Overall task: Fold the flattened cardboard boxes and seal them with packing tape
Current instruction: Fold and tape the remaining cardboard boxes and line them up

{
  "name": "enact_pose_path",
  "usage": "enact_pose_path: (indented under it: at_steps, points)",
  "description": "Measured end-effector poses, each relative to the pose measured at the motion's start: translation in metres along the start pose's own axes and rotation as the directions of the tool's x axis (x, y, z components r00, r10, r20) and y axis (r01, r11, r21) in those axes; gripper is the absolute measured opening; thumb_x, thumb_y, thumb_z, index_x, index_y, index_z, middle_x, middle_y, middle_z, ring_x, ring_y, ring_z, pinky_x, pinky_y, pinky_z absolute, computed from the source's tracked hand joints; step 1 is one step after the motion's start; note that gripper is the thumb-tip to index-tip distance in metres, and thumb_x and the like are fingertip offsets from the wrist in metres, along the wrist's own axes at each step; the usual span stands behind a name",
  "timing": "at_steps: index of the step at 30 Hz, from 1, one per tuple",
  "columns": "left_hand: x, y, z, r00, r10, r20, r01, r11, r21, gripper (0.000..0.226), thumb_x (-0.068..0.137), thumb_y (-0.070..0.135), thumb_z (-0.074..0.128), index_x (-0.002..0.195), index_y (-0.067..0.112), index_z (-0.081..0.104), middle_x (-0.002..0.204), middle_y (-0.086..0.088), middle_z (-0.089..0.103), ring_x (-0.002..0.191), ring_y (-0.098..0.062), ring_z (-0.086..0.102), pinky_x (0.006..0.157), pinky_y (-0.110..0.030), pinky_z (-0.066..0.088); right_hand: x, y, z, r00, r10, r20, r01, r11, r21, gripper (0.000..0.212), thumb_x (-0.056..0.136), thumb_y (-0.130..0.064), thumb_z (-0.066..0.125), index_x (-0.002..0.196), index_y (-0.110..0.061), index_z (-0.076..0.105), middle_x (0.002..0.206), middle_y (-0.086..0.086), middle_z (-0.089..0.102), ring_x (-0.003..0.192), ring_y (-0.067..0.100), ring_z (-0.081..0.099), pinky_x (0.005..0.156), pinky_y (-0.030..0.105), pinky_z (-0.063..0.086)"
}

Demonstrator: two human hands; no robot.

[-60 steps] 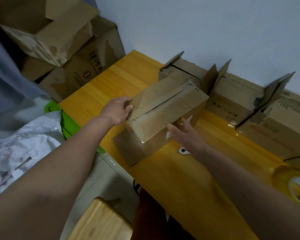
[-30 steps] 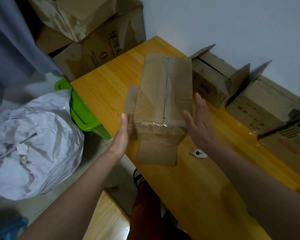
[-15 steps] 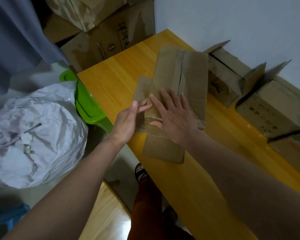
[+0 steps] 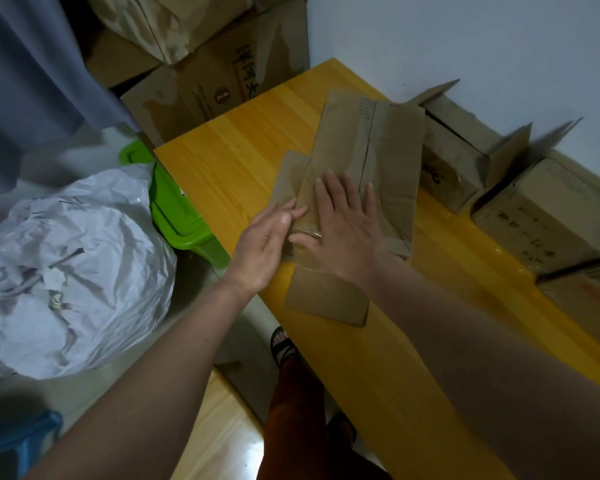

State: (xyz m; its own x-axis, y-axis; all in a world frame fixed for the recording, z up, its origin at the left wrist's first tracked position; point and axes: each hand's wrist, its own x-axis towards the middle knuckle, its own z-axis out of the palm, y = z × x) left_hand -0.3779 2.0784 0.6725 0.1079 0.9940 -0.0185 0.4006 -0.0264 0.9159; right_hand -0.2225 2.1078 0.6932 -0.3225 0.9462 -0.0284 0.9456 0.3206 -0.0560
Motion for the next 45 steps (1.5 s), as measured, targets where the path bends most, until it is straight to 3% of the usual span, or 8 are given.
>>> enact_pose_path:
  at_steps: [7, 9, 14, 21, 26, 30, 35, 45]
  points:
    - [0.005, -0.01, 0.013, 0.986, 0.163, -0.023, -0.152, 0.956, 0.249, 0.045, 0.087, 0.049, 0.051, 0.125, 0.026, 0.055, 0.151, 0.01, 0.032, 0.147, -0.017, 0.012, 0.116, -0.037, 0.018, -0.018, 0.071, -0.005, 0.994, -0.084, 0.075, 0.095, 0.985, -0.147, 0.102, 0.068, -0.087, -0.011, 0.152, -0.033, 0.009, 0.161, 0.005, 0.007, 0.148, 0.029, 0.001, 0.114, 0.061, -0.004]
    - [0.01, -0.011, 0.012, 0.977, 0.214, -0.015, -0.201, 0.938, 0.284, 0.046, 0.085, 0.047, 0.056, 0.124, 0.022, 0.055, 0.153, 0.009, 0.031, 0.148, -0.018, 0.013, 0.117, -0.04, 0.02, -0.019, 0.069, -0.002, 0.994, -0.098, 0.049, 0.105, 0.982, -0.16, 0.098, 0.072, -0.085, -0.005, 0.151, -0.031, 0.016, 0.16, 0.006, 0.012, 0.147, 0.031, 0.004, 0.113, 0.064, 0.0]
    - [0.012, -0.018, 0.004, 0.957, 0.287, 0.029, -0.277, 0.885, 0.373, 0.051, 0.08, 0.023, 0.072, 0.127, 0.017, 0.053, 0.154, 0.001, 0.035, 0.147, -0.02, 0.019, 0.117, -0.044, 0.026, -0.024, 0.078, 0.0, 0.99, -0.142, 0.009, 0.142, 0.984, -0.104, 0.096, 0.073, -0.078, 0.046, 0.151, -0.028, 0.019, 0.161, 0.007, 0.002, 0.146, 0.032, -0.008, 0.114, 0.063, -0.002]
    - [0.015, -0.012, 0.0, 0.972, 0.232, 0.045, -0.23, 0.885, 0.406, 0.054, 0.081, 0.017, 0.073, 0.131, 0.022, 0.052, 0.153, 0.012, 0.03, 0.147, -0.015, 0.019, 0.116, -0.047, 0.028, -0.038, 0.114, -0.003, 0.986, -0.143, 0.089, 0.118, 0.962, 0.245, 0.083, 0.077, -0.08, 0.027, 0.149, -0.04, 0.019, 0.16, 0.002, -0.007, 0.145, 0.022, -0.02, 0.115, 0.047, 0.001]
    - [0.014, -0.006, -0.007, 0.971, 0.218, 0.102, -0.24, 0.853, 0.463, 0.059, 0.079, 0.02, 0.075, 0.133, 0.024, 0.051, 0.155, 0.013, 0.027, 0.148, -0.013, 0.016, 0.116, -0.05, 0.029, -0.039, 0.119, -0.008, 0.961, -0.236, 0.145, 0.194, 0.948, 0.253, 0.098, 0.07, -0.077, 0.047, 0.151, -0.036, 0.011, 0.16, 0.001, -0.011, 0.141, 0.018, -0.028, 0.116, 0.05, 0.004]
    - [0.015, 0.001, -0.01, 0.972, 0.199, 0.125, -0.234, 0.848, 0.476, 0.063, 0.077, 0.031, 0.074, 0.135, 0.024, 0.049, 0.155, 0.014, 0.025, 0.148, -0.012, 0.014, 0.117, -0.045, 0.025, -0.049, 0.141, -0.028, 0.924, -0.29, 0.249, 0.221, 0.937, 0.271, 0.099, 0.067, -0.084, 0.038, 0.151, -0.04, 0.01, 0.158, -0.014, -0.014, 0.141, 0.005, -0.028, 0.115, 0.037, 0.004]
    - [0.016, 0.002, -0.009, 0.974, 0.189, 0.128, -0.228, 0.85, 0.476, 0.06, 0.081, 0.035, 0.07, 0.135, 0.023, 0.049, 0.155, 0.015, 0.023, 0.147, -0.011, 0.014, 0.117, -0.039, 0.023, -0.048, 0.153, -0.031, 0.918, -0.353, 0.183, 0.301, 0.918, 0.26, 0.071, 0.083, -0.069, 0.033, 0.148, -0.04, 0.024, 0.16, -0.013, 0.002, 0.146, 0.008, -0.014, 0.116, 0.03, 0.007]
    - [0.014, 0.0, -0.004, 0.976, 0.193, 0.097, -0.216, 0.873, 0.438, 0.053, 0.085, 0.03, 0.068, 0.133, 0.018, 0.051, 0.154, 0.015, 0.025, 0.138, -0.005, 0.031, 0.108, -0.029, 0.036, -0.047, 0.14, 0.007, 0.949, -0.293, -0.115, 0.313, 0.908, 0.28, 0.078, 0.076, -0.054, 0.062, 0.144, -0.027, 0.037, 0.153, 0.002, 0.024, 0.147, 0.024, -0.001, 0.112, 0.044, 0.025]
